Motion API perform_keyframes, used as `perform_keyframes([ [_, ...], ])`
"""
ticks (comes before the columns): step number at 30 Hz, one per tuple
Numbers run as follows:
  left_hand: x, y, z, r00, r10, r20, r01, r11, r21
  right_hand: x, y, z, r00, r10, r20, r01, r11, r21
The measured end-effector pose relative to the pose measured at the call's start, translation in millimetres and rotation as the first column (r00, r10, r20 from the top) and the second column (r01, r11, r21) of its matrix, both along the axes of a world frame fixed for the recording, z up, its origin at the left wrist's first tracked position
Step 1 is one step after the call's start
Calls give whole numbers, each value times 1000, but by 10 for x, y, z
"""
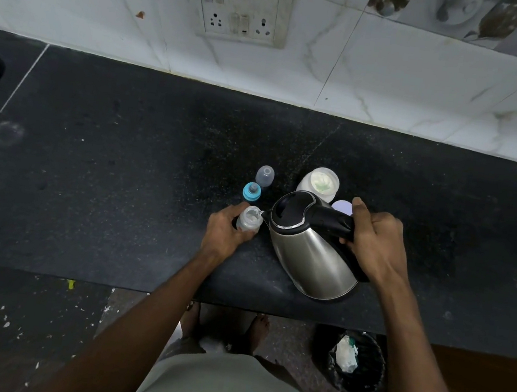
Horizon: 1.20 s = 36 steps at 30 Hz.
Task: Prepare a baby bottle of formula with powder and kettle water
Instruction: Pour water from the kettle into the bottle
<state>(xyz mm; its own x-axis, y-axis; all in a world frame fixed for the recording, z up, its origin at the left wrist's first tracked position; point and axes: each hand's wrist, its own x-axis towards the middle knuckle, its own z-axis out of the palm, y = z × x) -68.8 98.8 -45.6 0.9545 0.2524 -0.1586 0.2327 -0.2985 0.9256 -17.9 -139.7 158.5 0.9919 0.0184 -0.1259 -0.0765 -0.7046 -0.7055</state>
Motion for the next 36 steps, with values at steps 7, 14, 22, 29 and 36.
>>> perform_keyframes([
  [7,2,-11,12,1000,9,4,-9,1000,22,-7,-22,41,1000,16,-16,-17,1000,-16],
  [14,-11,-22,42,1000,17,20,-18,1000,23,-15,-7,63,1000,8,-19,-8,1000,-16],
  [22,-10,-4,53,1000,-7,21,6,999,45,-22,16,90,1000,20,-17,-21,1000,-22],
  [29,-9,1,52,1000,-11,13,10,998,56,-3,-2,86,1000,12,-10,-13,1000,-12],
  [36,-12,13,40,1000,-20,1,20,998,61,12,-10,87,1000,12,-16,-12,1000,-15],
])
